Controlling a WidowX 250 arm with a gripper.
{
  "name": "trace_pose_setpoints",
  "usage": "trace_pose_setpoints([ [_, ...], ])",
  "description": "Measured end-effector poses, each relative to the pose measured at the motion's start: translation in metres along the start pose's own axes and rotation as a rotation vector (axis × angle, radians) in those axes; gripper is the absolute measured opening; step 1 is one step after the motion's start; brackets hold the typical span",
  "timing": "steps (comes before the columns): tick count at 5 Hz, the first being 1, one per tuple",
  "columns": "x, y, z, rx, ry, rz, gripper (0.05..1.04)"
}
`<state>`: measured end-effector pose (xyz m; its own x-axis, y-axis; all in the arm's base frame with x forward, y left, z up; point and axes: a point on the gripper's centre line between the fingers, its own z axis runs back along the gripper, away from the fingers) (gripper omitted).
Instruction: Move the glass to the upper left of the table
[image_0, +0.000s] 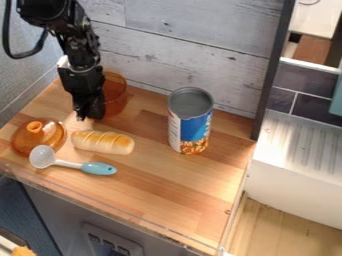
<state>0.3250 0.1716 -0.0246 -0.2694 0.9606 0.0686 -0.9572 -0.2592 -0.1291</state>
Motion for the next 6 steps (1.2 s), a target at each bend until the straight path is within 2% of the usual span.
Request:
trace_pose_setpoints([
  [1, 0.001, 0.0, 0.0, 0.001, -0.011, 0.007, 0.115],
  [2, 0.002, 0.001, 0.0, 0.008, -0.014, 0.024, 0.303],
  [4, 0.001, 0.007, 0.005, 0.019, -0.007, 0.039, 0.907],
  [5, 0.001, 0.002, 0.022, -0.011, 0.006, 0.042, 1.013],
  [6, 0.007, 0.003, 0.043, -0.054, 0.021, 0.073, 1.007],
])
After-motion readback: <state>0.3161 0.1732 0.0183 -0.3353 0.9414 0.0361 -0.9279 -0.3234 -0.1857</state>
